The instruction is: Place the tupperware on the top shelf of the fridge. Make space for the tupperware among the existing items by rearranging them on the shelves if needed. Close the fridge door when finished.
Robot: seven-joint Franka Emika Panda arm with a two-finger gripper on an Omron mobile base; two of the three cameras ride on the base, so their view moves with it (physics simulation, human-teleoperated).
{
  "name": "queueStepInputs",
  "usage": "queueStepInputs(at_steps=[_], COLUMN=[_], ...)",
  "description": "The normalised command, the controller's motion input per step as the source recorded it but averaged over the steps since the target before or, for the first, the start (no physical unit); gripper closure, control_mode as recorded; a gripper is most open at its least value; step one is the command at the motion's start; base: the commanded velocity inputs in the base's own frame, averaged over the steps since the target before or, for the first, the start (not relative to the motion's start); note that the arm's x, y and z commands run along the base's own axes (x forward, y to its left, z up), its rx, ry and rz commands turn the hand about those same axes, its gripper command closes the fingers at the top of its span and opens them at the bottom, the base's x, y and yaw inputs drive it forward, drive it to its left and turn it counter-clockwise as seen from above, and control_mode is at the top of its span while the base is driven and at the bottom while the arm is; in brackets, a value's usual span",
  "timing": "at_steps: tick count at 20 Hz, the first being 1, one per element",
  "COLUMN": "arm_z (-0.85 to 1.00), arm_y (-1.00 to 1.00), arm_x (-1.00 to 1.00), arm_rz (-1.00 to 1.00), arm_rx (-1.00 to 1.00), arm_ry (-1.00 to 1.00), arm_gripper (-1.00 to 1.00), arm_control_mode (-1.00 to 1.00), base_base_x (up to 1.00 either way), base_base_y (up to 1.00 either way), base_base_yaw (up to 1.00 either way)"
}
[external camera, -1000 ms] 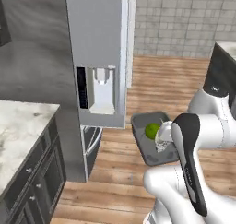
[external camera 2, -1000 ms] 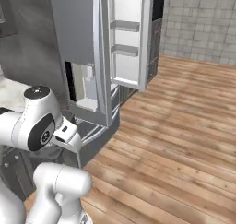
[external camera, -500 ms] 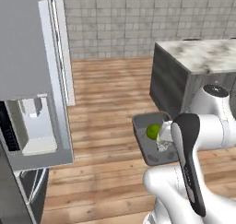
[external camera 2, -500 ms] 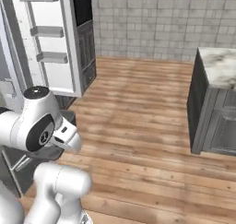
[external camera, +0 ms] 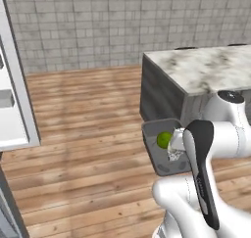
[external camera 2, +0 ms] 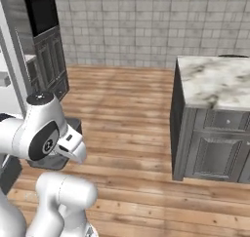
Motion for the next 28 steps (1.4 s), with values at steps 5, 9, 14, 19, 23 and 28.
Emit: queueStepInputs(at_steps=[5,9,14,19,23,28], arm_z=[0.00,0.00,0.00,0.00,0.00,0.00], arm_y=[0.00,0.00,0.00,0.00,0.00,0.00], arm_x=[0.00,0.00,0.00,0.00,0.00,0.00], arm_rz=[0.00,0.00,0.00,0.00,0.00,0.00], arm_rx=[0.00,0.00,0.00,0.00,0.00,0.00], arm_ry=[0.00,0.00,0.00,0.00,0.00,0.00], arm_gripper=[1.00,1.00,1.00,1.00,1.00,1.00], arm_control_mode=[1.00,1.00,1.00,1.00,1.00,1.00], base_base_x=[0.55,0.00,-0.01,0.00,0.07,0.07], base_base_y=[-0.42,0.00,0.00,-0.40,-0.46,-0.45], base_base_yaw=[0.08,0.00,0.00,0.28,0.36,0.32])
